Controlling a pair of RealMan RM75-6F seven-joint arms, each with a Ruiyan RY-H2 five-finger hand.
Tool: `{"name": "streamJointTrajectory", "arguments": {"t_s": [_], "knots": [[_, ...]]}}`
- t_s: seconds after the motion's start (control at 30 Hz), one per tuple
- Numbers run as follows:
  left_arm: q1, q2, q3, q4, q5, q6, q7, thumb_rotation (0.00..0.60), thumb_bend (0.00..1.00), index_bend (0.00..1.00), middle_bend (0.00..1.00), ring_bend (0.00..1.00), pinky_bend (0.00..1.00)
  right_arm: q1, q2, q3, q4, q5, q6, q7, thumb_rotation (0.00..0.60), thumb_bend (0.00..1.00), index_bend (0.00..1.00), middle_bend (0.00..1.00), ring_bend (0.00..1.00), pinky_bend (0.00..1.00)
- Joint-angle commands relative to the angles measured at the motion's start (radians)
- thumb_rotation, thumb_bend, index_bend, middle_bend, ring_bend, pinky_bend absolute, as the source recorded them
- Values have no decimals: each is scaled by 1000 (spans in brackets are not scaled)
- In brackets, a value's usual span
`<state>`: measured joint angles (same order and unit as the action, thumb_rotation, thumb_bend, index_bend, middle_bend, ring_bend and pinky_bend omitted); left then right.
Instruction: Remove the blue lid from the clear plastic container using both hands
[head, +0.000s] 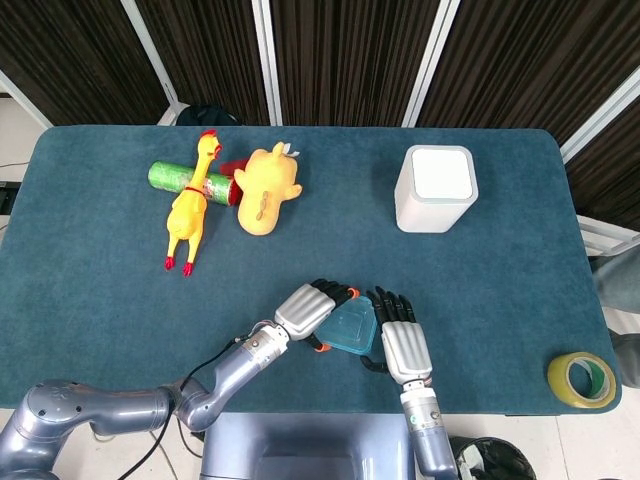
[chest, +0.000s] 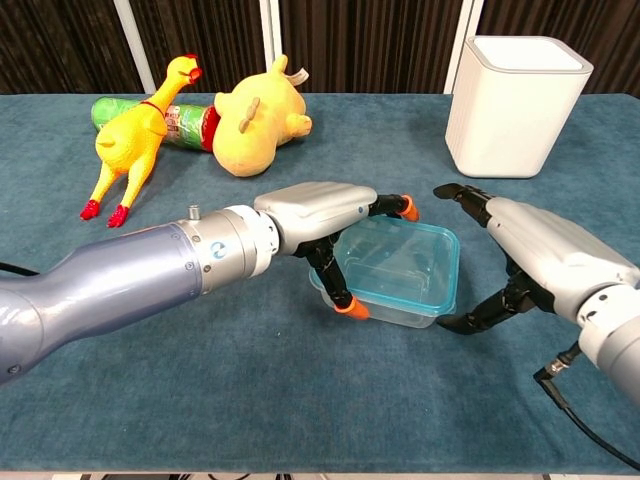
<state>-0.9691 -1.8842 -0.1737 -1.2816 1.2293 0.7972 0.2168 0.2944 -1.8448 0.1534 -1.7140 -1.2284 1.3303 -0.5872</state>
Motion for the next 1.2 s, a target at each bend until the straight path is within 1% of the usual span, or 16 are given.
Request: {"name": "streamJointTrajectory", "arguments": {"t_s": [0.03, 0.37, 0.57, 0.97, 1.2], "knots": [[0, 0, -1, -1, 0, 0, 2, 600, 169, 267, 325, 274, 410, 0, -3, 1, -3, 5, 3, 2, 600, 241, 0, 0, 0, 0], [-2, 1, 0, -9, -6, -10, 2, 600, 170, 267, 325, 274, 414, 0, -10, 9, -4, 29, 14, 9, 600, 241, 0, 0, 0, 0], [-7, 9, 0, -13, -7, -23, 0, 600, 169, 268, 326, 274, 420, 3, -13, 13, -3, 26, 23, 17, 600, 241, 0, 0, 0, 0], [-12, 24, 0, -23, -20, -43, 3, 600, 169, 293, 353, 306, 484, 8, -18, 14, 13, -5, 40, 50, 600, 241, 0, 0, 0, 0], [-16, 27, 1, -27, -23, -53, -1, 600, 169, 308, 367, 320, 507, 6, -25, 12, 45, -27, 57, 81, 600, 241, 0, 0, 0, 0]]}}
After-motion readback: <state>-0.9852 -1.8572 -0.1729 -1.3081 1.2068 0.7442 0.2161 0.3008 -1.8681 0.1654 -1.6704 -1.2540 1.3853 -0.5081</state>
